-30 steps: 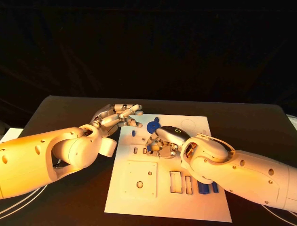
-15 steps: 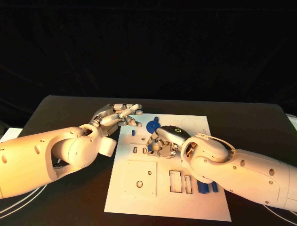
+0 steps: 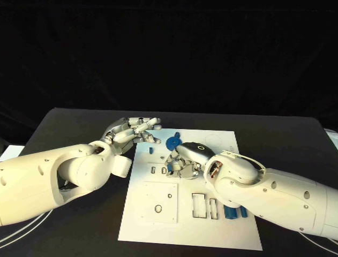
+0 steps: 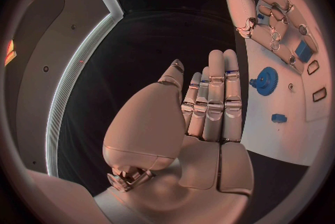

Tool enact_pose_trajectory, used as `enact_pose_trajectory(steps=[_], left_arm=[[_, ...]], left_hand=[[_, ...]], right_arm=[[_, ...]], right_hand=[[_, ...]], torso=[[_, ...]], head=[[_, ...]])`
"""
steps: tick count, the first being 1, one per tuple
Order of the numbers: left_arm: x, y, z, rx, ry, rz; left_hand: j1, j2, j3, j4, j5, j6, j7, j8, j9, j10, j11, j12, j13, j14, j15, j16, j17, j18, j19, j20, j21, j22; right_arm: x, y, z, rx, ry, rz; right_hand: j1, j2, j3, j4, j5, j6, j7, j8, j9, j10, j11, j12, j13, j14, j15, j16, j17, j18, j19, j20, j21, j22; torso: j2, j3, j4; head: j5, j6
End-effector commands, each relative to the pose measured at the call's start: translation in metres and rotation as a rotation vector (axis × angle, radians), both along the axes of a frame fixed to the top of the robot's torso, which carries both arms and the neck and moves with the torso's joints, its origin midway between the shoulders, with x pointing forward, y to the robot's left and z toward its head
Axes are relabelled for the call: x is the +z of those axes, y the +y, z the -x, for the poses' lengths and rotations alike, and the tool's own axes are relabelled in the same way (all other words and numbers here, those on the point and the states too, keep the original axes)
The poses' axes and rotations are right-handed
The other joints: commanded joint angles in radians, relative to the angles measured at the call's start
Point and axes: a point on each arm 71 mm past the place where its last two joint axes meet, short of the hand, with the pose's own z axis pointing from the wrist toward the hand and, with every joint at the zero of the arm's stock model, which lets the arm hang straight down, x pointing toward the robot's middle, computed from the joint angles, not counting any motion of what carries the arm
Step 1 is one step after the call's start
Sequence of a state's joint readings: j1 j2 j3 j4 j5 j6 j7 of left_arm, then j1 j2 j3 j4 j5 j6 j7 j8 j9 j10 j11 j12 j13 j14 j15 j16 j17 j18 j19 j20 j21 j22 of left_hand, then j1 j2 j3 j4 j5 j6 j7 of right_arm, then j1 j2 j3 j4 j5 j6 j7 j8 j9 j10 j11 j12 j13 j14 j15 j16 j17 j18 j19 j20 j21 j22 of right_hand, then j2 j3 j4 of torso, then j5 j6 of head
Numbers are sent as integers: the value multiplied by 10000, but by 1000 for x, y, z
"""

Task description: Assemble the parts on the task board

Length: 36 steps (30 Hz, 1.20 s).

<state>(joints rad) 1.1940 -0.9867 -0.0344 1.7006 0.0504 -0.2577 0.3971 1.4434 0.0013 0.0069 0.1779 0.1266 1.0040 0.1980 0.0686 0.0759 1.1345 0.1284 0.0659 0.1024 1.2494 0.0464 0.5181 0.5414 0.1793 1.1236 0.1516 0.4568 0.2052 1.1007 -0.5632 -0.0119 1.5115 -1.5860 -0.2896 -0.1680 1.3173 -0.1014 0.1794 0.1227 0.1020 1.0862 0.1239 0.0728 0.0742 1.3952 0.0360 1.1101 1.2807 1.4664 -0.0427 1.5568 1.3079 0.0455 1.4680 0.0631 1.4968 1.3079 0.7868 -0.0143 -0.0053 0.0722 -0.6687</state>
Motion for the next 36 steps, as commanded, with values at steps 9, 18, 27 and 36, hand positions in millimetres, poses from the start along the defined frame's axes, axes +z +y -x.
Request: enact_pose_trajectory(steps=[9,18,27,36], left_arm=[[1,-2,1,-175,-60,149],[1,-1,0,-176,-55,147],[1,-1,0,-182,-46,146],[-4,-4,0,-926,139,-649]], left_hand=[[59,75,-6,-41,-22,-68,-14,-13,-8,-58,-11,10,6,-58,23,31,8,17,-60,9,68,9],[50,75,-5,-38,-24,-69,-14,-13,-8,-58,-10,10,5,-64,24,33,15,16,-66,10,72,11],[50,75,-5,-38,-24,-69,-14,-13,-8,-58,-10,10,5,-64,24,33,15,16,-66,10,72,11],[-51,111,76,58,-34,251,-253,65,19,616,-264,218,103,572,-209,674,428,48,335,-171,543,257]], right_arm=[[-7,-3,0,-396,44,300],[6,-1,5,-162,-818,-1167],[16,-3,11,205,-1368,-2308],[21,-16,17,1017,-893,-2909]], right_hand=[[-238,-67,-177,111,-89,-121,-4,-54,-19,-101,18,-123,-73,971,92,-74,2339,-79,189,90,-66,963],[-412,-414,-711,431,-79,-529,75,-94,-67,-176,92,-191,-144,959,152,-110,2297,-40,103,140,-173,781],[-336,-443,-882,520,-20,-608,94,-77,-60,-203,114,-206,-162,956,172,-121,2285,-26,72,161,-212,715],[-234,-355,-944,570,6,-622,98,-57,-48,-212,118,-202,-167,958,178,-115,2295,-28,79,170,-213,724]], torso=[[-2,3,0],[-1,10,-2],[-8,8,-12],[-70,-11,5]], head=[[-23,1],[-20,23],[-19,46],[-58,88]])
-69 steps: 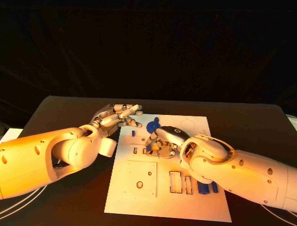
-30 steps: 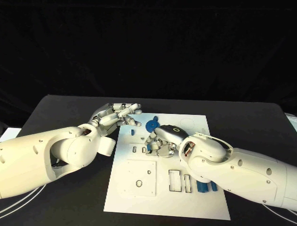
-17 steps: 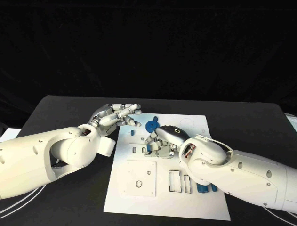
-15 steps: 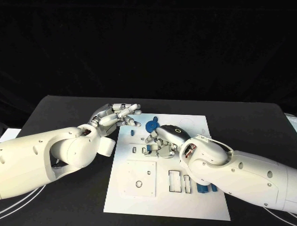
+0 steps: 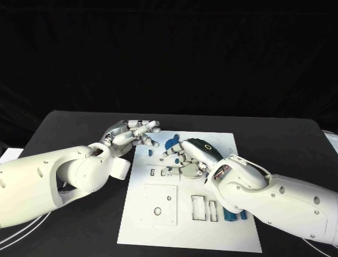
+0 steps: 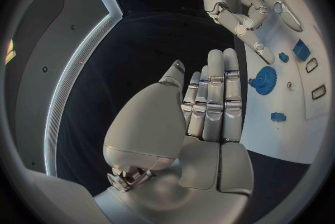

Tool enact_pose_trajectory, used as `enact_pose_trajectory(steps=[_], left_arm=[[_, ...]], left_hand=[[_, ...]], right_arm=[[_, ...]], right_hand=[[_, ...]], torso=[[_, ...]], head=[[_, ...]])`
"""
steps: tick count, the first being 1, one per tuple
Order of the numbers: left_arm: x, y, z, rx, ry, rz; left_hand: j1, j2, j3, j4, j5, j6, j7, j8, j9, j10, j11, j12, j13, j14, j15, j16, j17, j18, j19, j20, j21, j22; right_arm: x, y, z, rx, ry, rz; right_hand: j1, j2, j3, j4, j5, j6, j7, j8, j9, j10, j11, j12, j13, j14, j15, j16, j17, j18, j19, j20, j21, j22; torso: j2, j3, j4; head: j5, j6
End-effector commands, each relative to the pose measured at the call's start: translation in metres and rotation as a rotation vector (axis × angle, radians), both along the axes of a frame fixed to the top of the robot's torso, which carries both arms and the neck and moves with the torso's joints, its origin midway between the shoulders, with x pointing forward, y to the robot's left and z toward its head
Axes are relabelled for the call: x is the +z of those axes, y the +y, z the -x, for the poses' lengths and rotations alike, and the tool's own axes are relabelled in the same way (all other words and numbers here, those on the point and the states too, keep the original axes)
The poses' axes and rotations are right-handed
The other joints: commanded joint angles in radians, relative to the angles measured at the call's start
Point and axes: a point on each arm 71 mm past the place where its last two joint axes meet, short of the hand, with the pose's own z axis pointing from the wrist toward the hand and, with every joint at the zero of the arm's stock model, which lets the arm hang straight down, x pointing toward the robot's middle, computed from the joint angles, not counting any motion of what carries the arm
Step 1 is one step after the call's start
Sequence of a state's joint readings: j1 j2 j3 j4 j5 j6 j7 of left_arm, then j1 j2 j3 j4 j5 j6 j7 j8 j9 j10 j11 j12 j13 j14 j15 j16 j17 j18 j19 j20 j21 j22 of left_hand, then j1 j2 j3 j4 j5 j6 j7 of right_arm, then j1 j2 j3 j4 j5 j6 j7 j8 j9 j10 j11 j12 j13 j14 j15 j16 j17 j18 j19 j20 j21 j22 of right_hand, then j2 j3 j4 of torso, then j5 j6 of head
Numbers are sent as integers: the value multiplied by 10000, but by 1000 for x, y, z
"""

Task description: Assemble the parts on the task board

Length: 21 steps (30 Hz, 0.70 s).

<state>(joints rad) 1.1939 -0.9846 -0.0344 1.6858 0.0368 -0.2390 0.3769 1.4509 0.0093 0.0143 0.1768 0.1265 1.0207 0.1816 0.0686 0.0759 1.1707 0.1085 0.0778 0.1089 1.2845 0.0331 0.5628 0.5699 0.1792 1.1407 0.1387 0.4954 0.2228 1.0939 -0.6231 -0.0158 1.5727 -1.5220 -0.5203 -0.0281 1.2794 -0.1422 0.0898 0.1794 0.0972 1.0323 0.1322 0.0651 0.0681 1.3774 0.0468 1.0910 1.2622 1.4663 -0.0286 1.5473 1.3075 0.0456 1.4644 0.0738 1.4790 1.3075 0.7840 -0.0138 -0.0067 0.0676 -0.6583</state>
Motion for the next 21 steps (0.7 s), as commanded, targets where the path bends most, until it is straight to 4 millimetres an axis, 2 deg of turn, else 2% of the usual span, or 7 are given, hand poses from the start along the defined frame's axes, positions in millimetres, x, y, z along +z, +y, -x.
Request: enact_pose_trajectory(steps=[1,6,9,10,11,14,21], left_arm=[[-3,-7,2,-850,80,-659],[-11,-5,-1,-921,620,-1767],[-17,-1,-4,-1025,1094,-2623],[-20,1,-5,-1071,1270,-3012],[-22,3,-5,-1147,1498,-3446],[-29,6,-6,-1603,2285,-4912],[-22,6,-11,-2934,2674,-9357]], left_hand=[[-185,8,-15,120,-39,205,-135,103,33,522,-141,205,94,502,-145,651,463,56,328,-104,327,171],[-409,-188,-186,299,-48,592,-452,257,124,1720,-538,1131,745,2036,-517,6178,5747,2,1312,-491,1694,1068],[-650,-268,-357,355,-67,777,-678,609,330,2088,-741,2619,1914,2558,-699,8890,8606,-493,2443,-716,4943,4905],[-716,-330,-445,322,-60,745,-898,915,528,1724,-777,3995,3131,2680,-819,9526,9314,-637,2620,-816,5976,6053],[-709,-89,-350,346,-25,778,-937,1139,676,1505,-790,5168,4254,2766,-667,9834,9700,-705,2617,-873,6500,6763],[-1133,33,-493,637,-51,689,-985,1920,1264,1533,-904,9064,8076,2863,-878,10080,10009,-841,2763,-956,7589,8139],[-1546,253,-562,1128,-33,-79,-1000,3313,2443,1069,-1007,10275,9195,2863,-892,10080,10009,-940,2648,-861,8192,8898]], right_arm=[[5,-5,7,976,362,-563],[17,-32,13,1302,1269,-382],[27,-51,13,1066,1597,-511],[33,-59,12,904,1694,-613],[38,-66,11,721,1789,-734],[52,-89,4,136,2038,-1143],[65,-132,-13,-1155,2134,-1684]], right_hand=[[188,77,-58,0,69,-84,15,24,15,-32,9,-2,22,960,36,-18,2303,-31,121,64,-31,737],[397,160,-136,-33,217,-89,15,42,28,-118,8,-151,-82,923,35,-127,2167,2,48,66,-116,587],[449,205,-158,-33,267,-71,11,55,35,-159,4,-227,-134,905,33,-181,2101,18,11,65,-158,513],[470,240,-167,-26,298,-61,9,62,39,-166,2,-238,-143,900,30,-194,2086,22,2,63,-171,495],[485,265,-174,-21,332,-52,6,67,42,-165,-1,-237,-145,899,29,-198,2081,23,0,62,-175,489],[528,353,-208,-2,469,25,-16,110,63,-140,-20,-197,-130,903,14,-190,2095,20,12,52,-175,503],[547,420,-245,14,523,126,-46,163,89,-85,-47,-112,-87,916,-7,-158,2139,9,44,36,-151,553]], torso=[[-54,-17,21],[-185,-22,12],[-264,-19,-25],[-301,-13,-41],[-342,-1,-59],[-434,12,-82],[-555,26,-164]], head=[[-6,-22],[35,-40],[59,-44],[73,-57],[96,-72],[91,-105],[122,-212]])
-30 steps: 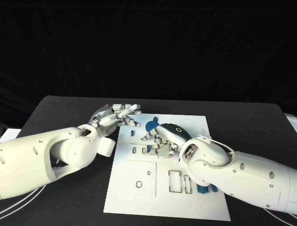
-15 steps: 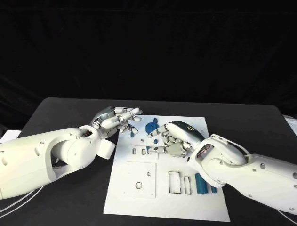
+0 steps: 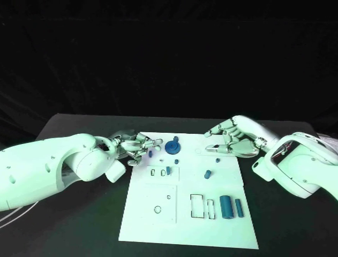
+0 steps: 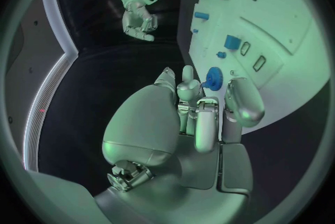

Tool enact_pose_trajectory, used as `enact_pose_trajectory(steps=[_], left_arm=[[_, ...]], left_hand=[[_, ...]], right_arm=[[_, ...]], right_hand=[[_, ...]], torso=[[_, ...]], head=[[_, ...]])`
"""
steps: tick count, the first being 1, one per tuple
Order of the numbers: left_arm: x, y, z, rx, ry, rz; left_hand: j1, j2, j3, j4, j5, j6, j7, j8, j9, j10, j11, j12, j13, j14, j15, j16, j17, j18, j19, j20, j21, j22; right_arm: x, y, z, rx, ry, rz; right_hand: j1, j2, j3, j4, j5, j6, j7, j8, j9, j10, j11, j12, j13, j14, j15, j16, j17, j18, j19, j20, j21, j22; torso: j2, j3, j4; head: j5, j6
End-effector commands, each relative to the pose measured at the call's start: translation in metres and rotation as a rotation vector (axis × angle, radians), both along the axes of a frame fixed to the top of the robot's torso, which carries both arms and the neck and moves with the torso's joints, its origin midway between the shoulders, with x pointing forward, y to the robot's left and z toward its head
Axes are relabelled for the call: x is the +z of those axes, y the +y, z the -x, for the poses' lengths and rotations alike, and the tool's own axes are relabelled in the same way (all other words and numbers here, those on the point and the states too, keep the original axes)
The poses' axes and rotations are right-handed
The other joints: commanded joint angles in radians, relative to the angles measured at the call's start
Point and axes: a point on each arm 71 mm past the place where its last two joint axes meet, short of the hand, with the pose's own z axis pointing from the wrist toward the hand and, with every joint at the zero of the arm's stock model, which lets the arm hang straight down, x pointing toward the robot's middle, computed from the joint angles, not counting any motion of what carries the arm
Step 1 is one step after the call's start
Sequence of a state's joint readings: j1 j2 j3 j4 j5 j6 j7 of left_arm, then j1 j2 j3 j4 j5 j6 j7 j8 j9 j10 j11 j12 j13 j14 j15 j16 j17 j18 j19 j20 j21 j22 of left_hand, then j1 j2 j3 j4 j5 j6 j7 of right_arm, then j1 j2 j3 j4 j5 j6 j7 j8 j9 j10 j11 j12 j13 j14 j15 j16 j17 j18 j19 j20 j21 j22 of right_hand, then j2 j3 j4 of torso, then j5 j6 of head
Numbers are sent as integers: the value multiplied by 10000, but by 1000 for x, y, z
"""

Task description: Assemble the parts on the task board

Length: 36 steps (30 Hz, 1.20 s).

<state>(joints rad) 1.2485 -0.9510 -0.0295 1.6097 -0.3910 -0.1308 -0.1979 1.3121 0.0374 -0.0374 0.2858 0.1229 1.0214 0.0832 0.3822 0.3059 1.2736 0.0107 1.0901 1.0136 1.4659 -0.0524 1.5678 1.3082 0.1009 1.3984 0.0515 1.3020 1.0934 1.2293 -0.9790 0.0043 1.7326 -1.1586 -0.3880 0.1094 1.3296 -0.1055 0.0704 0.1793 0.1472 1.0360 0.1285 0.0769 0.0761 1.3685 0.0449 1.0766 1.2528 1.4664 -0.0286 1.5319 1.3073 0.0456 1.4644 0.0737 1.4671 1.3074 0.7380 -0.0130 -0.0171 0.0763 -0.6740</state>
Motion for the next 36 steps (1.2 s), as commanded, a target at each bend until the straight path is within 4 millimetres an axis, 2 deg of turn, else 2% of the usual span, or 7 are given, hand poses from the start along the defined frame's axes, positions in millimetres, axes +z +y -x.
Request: enact_pose_trajectory(steps=[1,3,8,12,15,22,36], left_arm=[[-8,2,3,-1420,721,-4057],[-3,-2,-2,-1782,598,-5208],[1,-15,-12,-2036,198,-6913],[4,-24,-16,-1869,-51,-7359],[5,-30,-20,-1700,-167,-7491],[6,-40,-28,-1559,-200,-7673],[-2,-65,-34,-2693,94,-8445]], left_hand=[[-342,-1,-139,28,26,-224,-94,494,408,118,-51,375,363,1049,-85,30,2626,-190,130,-8,303,445],[-706,-40,-386,51,-24,-241,-145,975,795,322,-134,749,749,1049,-111,30,2626,-279,297,-47,635,979],[-1214,60,-944,67,-172,-464,-302,1788,1568,651,-284,1296,1335,1049,-223,30,2626,-424,597,-171,1163,1853],[-1304,89,-1263,63,-445,-588,-386,2272,2075,809,-352,1554,1624,1049,-303,30,2626,-513,764,-216,1423,2308],[-1481,126,-1541,56,-694,-688,-453,2597,2453,901,-385,1701,1791,1049,-336,30,2626,-545,834,-263,1534,2507],[-1674,154,-1834,59,-753,-727,-513,2837,2737,1038,-458,1895,2018,1049,-393,30,2626,-622,983,-319,1739,2897],[-1686,199,-1897,59,-753,-764,-524,2884,2813,1064,-471,1935,2068,1049,-408,30,2626,-643,1022,-336,1795,3002]], right_arm=[[-1,-12,-6,-353,658,-634],[-1,-21,-11,-658,640,-655],[-3,-32,-18,-1015,660,-603],[-7,-35,-21,-1130,725,-497],[-9,-36,-22,-1199,787,-430],[-12,-38,-25,-1313,866,-331],[-15,-35,-27,-1256,571,-51]], right_hand=[[47,55,-53,15,26,93,-10,47,10,2,-29,27,3,914,-7,-8,2136,9,45,36,-31,554],[47,56,-54,15,26,94,-11,48,10,2,-30,26,3,914,-7,-8,2135,9,45,36,-32,553],[148,13,-109,-50,47,120,-27,59,18,-13,-48,-30,-41,907,-26,-36,2102,16,33,18,-52,518],[220,-12,-139,-99,37,122,-32,58,20,-26,-54,-67,-68,904,-33,-47,2090,19,29,9,-61,505],[246,-23,-155,-118,25,122,-33,57,21,-36,-56,-95,-88,898,-35,-67,2067,24,18,5,-75,480],[250,-25,-160,-120,22,123,-33,57,21,-59,-56,-153,-126,889,-36,-93,2034,31,1,5,-93,446],[244,-41,-236,-115,126,131,-38,59,25,-74,-61,-208,-171,878,-42,-129,1994,39,-16,-3,-120,405]], torso=[[-106,25,-66],[-138,38,-63],[-182,54,-56],[-188,49,-89],[-190,61,-76],[-187,63,-72],[-165,54,-87]], head=[[40,-65],[71,-88],[100,-128],[151,-123],[136,-137],[183,-157],[287,-293]])
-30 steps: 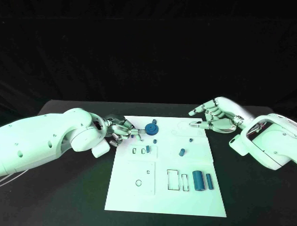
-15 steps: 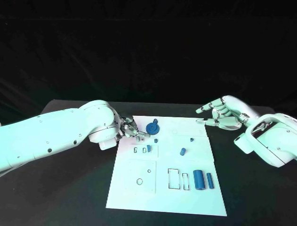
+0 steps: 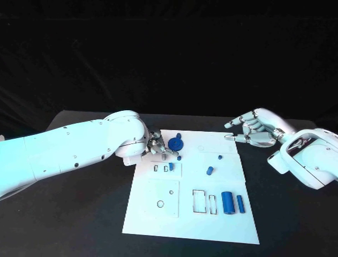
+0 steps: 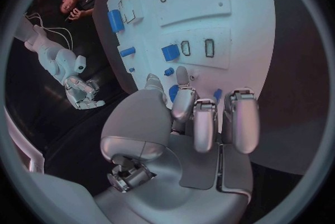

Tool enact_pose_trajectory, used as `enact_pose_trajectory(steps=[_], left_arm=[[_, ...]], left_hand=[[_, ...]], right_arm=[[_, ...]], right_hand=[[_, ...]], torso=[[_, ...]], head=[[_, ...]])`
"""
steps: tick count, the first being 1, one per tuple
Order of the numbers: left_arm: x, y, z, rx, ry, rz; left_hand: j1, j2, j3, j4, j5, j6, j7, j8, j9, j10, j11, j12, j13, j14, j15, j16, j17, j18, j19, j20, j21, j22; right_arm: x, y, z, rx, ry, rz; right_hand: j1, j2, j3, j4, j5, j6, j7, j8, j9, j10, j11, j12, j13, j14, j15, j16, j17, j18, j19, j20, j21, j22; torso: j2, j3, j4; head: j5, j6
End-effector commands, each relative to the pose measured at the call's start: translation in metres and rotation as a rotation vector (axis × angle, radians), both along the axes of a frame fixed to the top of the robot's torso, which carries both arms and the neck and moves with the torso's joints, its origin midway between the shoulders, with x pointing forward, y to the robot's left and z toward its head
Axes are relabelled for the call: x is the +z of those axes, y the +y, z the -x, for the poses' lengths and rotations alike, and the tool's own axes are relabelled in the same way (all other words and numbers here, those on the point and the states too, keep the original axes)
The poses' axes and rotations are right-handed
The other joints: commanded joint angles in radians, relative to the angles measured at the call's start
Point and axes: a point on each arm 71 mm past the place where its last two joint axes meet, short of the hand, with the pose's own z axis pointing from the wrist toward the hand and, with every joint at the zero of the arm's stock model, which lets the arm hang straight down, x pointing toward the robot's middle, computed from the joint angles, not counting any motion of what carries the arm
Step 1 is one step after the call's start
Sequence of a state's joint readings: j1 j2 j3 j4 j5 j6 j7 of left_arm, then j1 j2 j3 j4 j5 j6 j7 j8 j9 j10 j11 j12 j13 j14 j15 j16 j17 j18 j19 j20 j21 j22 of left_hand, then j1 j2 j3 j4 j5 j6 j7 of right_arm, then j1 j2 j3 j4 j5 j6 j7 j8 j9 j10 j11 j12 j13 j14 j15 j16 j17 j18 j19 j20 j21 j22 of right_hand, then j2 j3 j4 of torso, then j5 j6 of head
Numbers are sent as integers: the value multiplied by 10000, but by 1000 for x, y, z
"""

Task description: Assemble the parts on the task board

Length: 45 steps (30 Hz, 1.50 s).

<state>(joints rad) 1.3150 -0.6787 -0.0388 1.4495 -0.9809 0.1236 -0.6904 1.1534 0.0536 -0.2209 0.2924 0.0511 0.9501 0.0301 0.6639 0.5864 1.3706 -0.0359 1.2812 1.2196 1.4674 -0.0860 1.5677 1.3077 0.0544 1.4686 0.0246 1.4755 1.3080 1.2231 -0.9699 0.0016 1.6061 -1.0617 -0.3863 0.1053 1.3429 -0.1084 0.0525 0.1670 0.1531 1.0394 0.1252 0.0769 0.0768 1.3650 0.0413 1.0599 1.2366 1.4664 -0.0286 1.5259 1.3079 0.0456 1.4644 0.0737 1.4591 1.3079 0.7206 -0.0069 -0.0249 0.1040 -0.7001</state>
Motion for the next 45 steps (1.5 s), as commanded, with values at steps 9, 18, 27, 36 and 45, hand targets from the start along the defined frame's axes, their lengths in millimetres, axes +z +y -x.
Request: enact_pose_trajectory(steps=[9,18,27,36,45], left_arm=[[-7,-8,-1,-451,503,-978],[-10,-13,-2,-605,640,-1115],[-11,-16,0,-808,781,-1217],[-12,-17,0,-838,809,-1240],[-12,-18,1,-907,840,-1256]], left_hand=[[-102,58,-76,-6,-33,-66,5,78,28,106,-8,44,33,1034,-75,31,2631,-183,330,-70,74,883],[113,181,-67,-43,-24,-140,-5,145,163,118,-17,76,76,1034,-82,31,2631,-194,345,-82,107,943],[265,216,-54,-55,-19,-183,-4,176,239,122,-16,90,99,1034,-81,31,2631,-197,347,-82,117,963],[534,312,41,-84,-7,-229,-3,211,340,118,-14,94,112,1034,-77,31,2631,-201,350,-77,132,994],[1115,255,490,-123,0,-304,1,235,504,112,-13,96,134,1034,-76,31,2631,-206,351,-74,151,1037]], right_arm=[[0,1,0,89,-213,250],[-1,1,0,87,-215,253],[-1,2,0,96,-227,243],[-1,2,-1,103,-207,252],[-2,3,-2,101,-162,270]], right_hand=[[104,2,-88,19,128,106,-8,63,21,-32,-28,-43,-16,877,-45,-72,1987,38,-13,-7,-41,404],[102,10,-97,25,149,108,-10,63,21,-30,-28,-45,-18,877,-47,-75,1985,38,-14,-8,-44,400],[109,36,-112,30,202,118,-13,67,24,-19,-33,-35,-16,879,-50,-72,1989,38,-13,-11,-46,399],[130,55,-120,25,250,122,-15,68,26,-22,-37,-53,-31,878,-53,-75,1987,40,-15,-14,-52,392],[167,76,-124,9,298,123,-17,67,26,-23,-40,-62,-40,878,-57,-80,1983,42,-18,-18,-59,382]], torso=[[13,-12,-9],[-2,-18,2],[3,-13,10],[-1,-14,4],[3,-7,6]], head=[[27,-81],[14,-146],[56,-193],[71,-203],[83,-224]])
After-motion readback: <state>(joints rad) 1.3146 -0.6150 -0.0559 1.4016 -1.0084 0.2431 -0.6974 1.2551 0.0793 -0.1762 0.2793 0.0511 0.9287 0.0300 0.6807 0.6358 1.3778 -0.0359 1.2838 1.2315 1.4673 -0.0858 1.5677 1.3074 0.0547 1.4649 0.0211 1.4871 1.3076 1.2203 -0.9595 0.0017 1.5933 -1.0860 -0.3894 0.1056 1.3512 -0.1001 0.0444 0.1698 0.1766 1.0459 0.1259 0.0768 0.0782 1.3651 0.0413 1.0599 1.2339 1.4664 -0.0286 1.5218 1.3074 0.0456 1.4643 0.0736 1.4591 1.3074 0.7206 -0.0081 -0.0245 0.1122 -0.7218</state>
